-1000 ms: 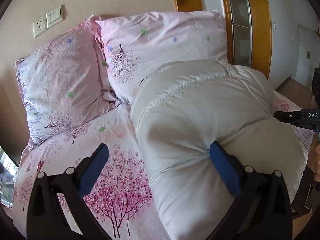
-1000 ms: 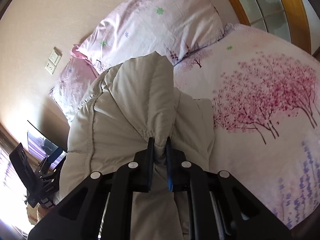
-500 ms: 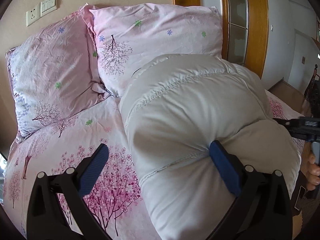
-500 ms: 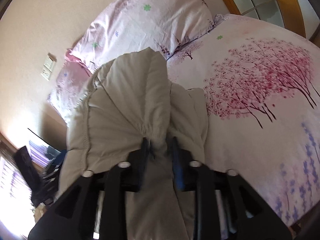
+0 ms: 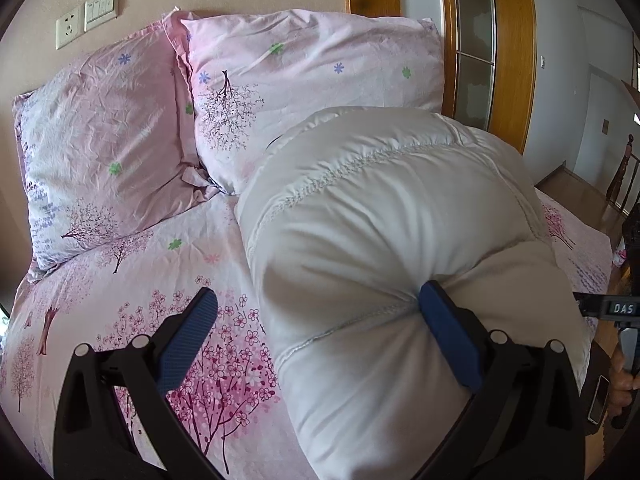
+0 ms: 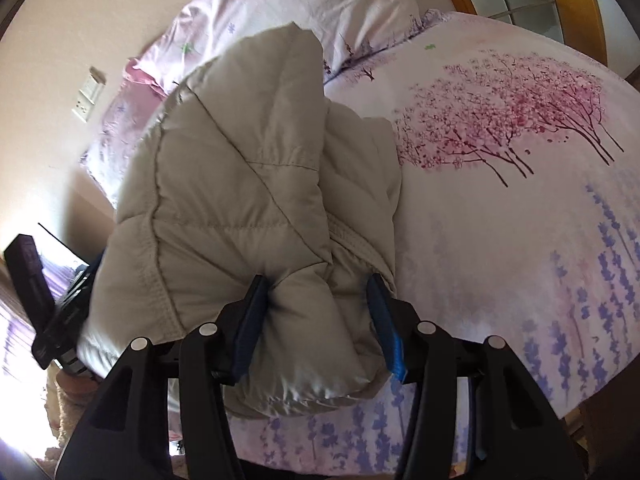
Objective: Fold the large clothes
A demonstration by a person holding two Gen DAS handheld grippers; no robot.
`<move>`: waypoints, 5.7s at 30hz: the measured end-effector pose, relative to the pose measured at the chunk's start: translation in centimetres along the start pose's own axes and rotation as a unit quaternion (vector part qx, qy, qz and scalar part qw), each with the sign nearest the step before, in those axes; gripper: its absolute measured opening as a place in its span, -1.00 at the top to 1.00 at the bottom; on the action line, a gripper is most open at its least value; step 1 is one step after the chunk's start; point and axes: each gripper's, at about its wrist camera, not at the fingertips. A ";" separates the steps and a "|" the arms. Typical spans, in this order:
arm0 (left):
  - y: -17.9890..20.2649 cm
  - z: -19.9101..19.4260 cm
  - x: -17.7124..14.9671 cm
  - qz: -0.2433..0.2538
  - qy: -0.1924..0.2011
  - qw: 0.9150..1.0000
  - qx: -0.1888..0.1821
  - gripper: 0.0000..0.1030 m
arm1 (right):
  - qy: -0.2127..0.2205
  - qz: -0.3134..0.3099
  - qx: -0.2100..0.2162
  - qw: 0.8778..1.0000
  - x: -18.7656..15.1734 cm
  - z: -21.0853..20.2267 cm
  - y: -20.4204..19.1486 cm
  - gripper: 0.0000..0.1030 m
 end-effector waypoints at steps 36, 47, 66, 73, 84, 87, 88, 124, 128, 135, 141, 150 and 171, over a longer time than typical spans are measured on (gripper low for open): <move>0.0 0.1 0.3 0.005 -0.007 1.000 0.013 -0.97 | 0.029 0.022 0.032 0.999 11.3 2.8 -2.4 0.10; -1.6 -0.8 4.3 -0.002 0.025 0.999 0.027 -0.96 | 0.000 -0.018 -0.037 0.999 11.1 4.2 -2.3 0.84; -1.9 7.6 4.4 0.031 -0.051 0.997 0.043 -0.97 | -0.082 -0.022 -0.058 0.995 10.5 8.6 -0.9 0.77; -2.1 7.7 3.8 0.033 -0.059 0.997 0.049 -0.97 | -0.020 -0.021 -0.027 0.999 9.4 1.5 -2.0 0.58; -2.0 6.2 4.1 0.024 -0.038 0.997 0.065 -0.96 | -0.030 -0.018 -0.006 0.999 2.4 1.0 -2.3 0.58; -2.0 3.4 4.8 -0.004 -0.020 0.999 0.042 -0.96 | -0.031 -0.010 0.000 0.999 2.2 1.3 -1.9 0.58; -1.6 1.9 4.8 -0.010 -0.009 0.999 0.030 -0.96 | -0.030 -0.010 0.000 0.999 2.1 1.3 -1.9 0.58; 6.5 -2.2 -3.2 0.051 0.011 0.999 -0.009 -0.97 | 0.046 0.003 0.015 0.999 -0.2 0.2 -1.3 0.51; 5.2 -2.9 -2.3 0.019 0.006 1.000 -0.025 -0.97 | 0.037 -0.008 -0.003 0.999 0.4 -0.5 -1.7 0.37; 2.0 -4.8 0.5 -0.012 0.030 0.999 0.006 -0.96 | 0.050 0.006 0.000 0.999 2.1 -2.4 -1.5 -0.43; 0.0 -3.1 1.6 -0.017 0.002 0.999 0.038 -0.97 | 0.011 0.020 0.021 0.999 4.5 -1.6 -1.3 -0.91; -1.8 -0.5 1.7 -0.063 -0.031 0.997 0.012 -0.97 | -0.083 0.049 0.038 0.995 7.7 3.1 -0.5 -0.97; -6.9 5.8 -0.1 -0.262 -0.104 0.943 -0.177 -0.97 | -0.262 0.128 0.161 0.943 8.1 12.0 2.3 -0.97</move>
Point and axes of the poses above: each gripper's, at about its wrist camera, not at the fingertips, and z roughly the way its jaws point, y to its right, x to its top, and after that the axes turned 12 degrees about y, right-handed
